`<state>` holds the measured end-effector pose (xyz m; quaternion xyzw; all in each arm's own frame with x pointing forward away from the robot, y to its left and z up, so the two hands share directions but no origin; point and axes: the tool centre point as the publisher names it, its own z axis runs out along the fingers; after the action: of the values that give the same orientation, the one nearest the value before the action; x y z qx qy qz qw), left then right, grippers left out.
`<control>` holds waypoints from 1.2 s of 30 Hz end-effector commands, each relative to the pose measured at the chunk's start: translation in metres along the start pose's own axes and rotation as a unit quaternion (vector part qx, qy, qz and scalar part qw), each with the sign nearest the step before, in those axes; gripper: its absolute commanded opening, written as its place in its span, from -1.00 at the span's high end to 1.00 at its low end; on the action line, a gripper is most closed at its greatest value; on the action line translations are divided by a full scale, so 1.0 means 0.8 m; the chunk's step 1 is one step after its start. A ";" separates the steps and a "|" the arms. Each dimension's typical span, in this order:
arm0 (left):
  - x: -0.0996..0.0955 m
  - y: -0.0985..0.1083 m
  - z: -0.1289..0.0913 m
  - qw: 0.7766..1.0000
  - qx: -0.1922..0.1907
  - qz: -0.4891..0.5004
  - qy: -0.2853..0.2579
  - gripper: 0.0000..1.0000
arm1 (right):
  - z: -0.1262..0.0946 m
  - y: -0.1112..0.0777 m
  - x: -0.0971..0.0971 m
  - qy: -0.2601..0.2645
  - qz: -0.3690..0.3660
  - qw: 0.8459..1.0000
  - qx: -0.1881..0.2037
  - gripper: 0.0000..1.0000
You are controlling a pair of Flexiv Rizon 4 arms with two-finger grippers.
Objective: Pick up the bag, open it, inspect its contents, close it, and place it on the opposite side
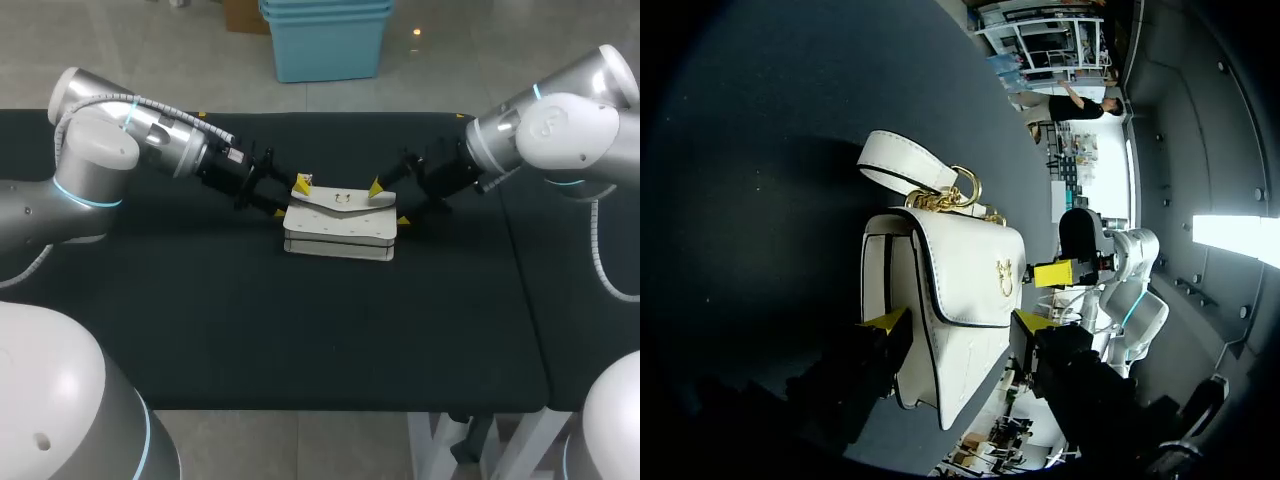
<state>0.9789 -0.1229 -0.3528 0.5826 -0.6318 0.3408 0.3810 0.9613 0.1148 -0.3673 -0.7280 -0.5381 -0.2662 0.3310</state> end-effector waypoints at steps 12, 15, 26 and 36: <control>-0.029 -0.016 0.018 1.000 0.000 -0.020 0.004 0.84 | 0.018 0.007 -0.012 0.028 0.016 0.999 0.043 0.97; -0.030 -0.016 0.017 1.000 0.002 -0.022 0.005 1.00 | 0.018 0.006 -0.013 0.032 0.017 0.998 0.042 1.00; -0.025 -0.011 0.005 1.000 0.011 -0.013 0.007 0.05 | 0.014 0.004 -0.013 0.037 0.017 0.999 0.034 0.03; -0.031 -0.022 -0.007 0.999 0.036 -0.027 0.010 1.00 | 0.015 0.007 -0.011 0.035 0.018 0.999 0.027 0.44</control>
<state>0.9985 -0.1093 -0.3684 0.6059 -0.6037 0.3546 0.3778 0.9638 0.1160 -0.3797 -0.7185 -0.5204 -0.2699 0.3743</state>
